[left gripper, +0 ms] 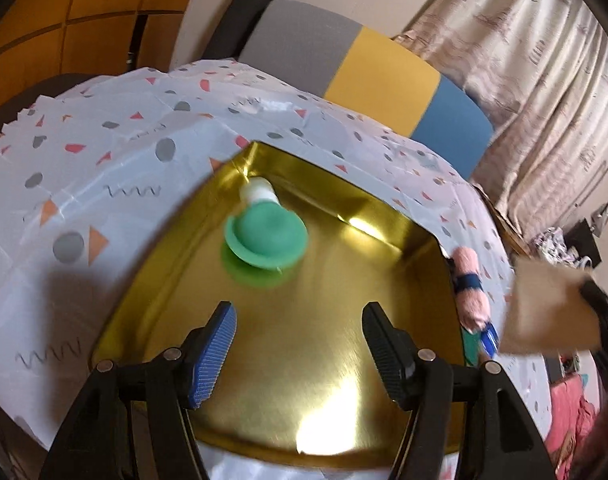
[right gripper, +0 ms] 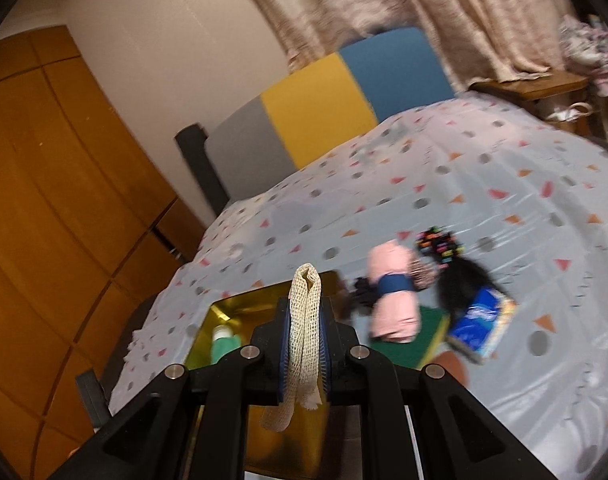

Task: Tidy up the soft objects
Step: 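Lower the green bottle into the tray with the left tool while the right tool carries the cloth, then lower the beige cloth into the tray and open the right tool, then move the right tool to the brown round puff and grasp it, then grasp the pink towel roll with the left tool, then release the pink towel roll into the tray with the left tool while the right tool holds the puff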

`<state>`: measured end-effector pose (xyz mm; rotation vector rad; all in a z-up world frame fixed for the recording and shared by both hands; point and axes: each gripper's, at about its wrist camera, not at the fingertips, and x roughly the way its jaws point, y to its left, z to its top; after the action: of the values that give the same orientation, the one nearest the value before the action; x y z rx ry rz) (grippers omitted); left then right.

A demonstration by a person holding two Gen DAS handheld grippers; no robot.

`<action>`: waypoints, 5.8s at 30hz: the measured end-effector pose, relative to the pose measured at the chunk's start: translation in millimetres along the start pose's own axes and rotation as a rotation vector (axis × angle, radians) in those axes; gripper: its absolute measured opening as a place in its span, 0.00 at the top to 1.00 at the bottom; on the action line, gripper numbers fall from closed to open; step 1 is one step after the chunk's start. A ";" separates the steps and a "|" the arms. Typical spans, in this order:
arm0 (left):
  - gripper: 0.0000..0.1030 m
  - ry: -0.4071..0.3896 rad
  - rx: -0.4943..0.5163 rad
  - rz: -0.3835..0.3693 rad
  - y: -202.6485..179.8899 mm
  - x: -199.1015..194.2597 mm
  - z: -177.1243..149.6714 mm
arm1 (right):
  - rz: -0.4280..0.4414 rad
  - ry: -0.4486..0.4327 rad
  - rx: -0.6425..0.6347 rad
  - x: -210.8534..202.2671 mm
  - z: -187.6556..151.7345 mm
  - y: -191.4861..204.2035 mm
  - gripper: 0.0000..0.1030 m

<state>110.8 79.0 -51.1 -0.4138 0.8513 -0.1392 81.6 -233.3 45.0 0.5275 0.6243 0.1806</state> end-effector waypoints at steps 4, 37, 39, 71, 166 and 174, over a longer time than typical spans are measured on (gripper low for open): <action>0.35 0.009 0.001 -0.009 -2.8 -5.7 -10.9 | 0.046 0.060 0.017 34.0 -2.4 18.2 0.88; 0.36 0.032 -0.057 0.008 19.9 -15.5 -20.2 | -0.179 0.290 -0.158 218.4 -19.0 62.7 0.22; 0.36 0.029 -0.053 0.009 18.8 -15.7 -21.1 | -0.173 0.263 -0.203 208.1 -16.7 65.7 0.14; 0.36 0.078 0.317 -0.202 -85.7 -28.3 -84.3 | -0.464 0.169 -0.048 20.5 -40.5 -100.6 0.08; 0.64 0.225 0.359 -0.063 -227.7 100.5 -34.2 | -0.219 0.156 0.039 20.8 -83.0 -179.1 0.56; 0.64 0.164 0.352 -0.097 -192.7 53.2 -36.6 | -0.246 0.145 -0.003 22.0 -86.1 -174.0 0.56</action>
<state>126.5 -122.7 -31.1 -0.1135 0.9464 -0.4108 48.5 -339.1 -115.8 0.4330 0.8245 -0.0132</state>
